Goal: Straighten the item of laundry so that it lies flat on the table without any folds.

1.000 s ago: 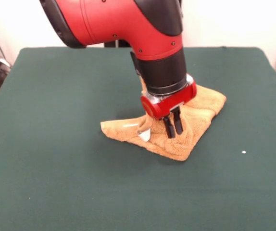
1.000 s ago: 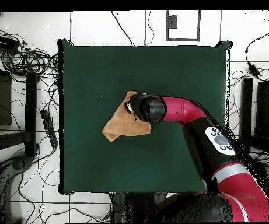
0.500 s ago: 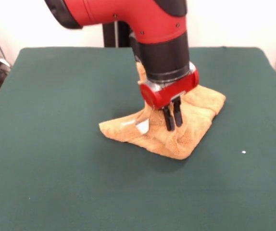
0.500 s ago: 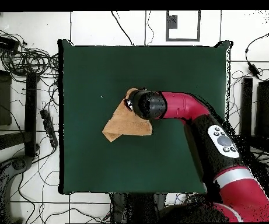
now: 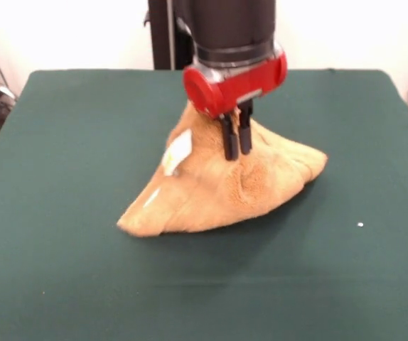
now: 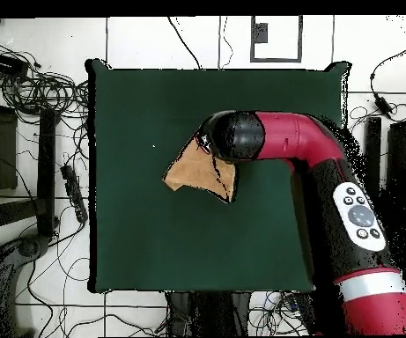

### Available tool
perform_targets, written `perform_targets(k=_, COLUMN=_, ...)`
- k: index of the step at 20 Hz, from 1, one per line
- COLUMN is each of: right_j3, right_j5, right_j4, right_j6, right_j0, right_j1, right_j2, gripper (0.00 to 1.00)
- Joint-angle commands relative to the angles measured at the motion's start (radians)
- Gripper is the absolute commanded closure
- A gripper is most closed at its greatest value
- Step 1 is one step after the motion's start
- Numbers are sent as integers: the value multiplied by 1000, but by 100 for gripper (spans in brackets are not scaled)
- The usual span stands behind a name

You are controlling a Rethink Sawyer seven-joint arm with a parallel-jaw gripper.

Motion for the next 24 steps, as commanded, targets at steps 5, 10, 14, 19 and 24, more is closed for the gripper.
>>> perform_targets(k=5, right_j3=-27, right_j5=119, right_j4=-26, right_j6=-74, right_j0=31, right_j1=-93, right_j2=47, gripper=100)
perform_targets(k=10, right_j3=70, right_j5=93, right_j4=4, right_j6=-5, right_j0=32, right_j1=-177, right_j2=33, gripper=100)
perform_targets(k=14, right_j3=114, right_j5=107, right_j4=27, right_j6=42, right_j0=40, right_j1=-231, right_j2=17, gripper=100)
perform_targets(k=19, right_j3=124, right_j5=149, right_j4=46, right_j6=90, right_j0=60, right_j1=-250, right_j2=-5, gripper=100)
perform_targets(k=24, right_j3=131, right_j5=149, right_j4=70, right_j6=111, right_j0=69, right_j1=-248, right_j2=-8, gripper=100)
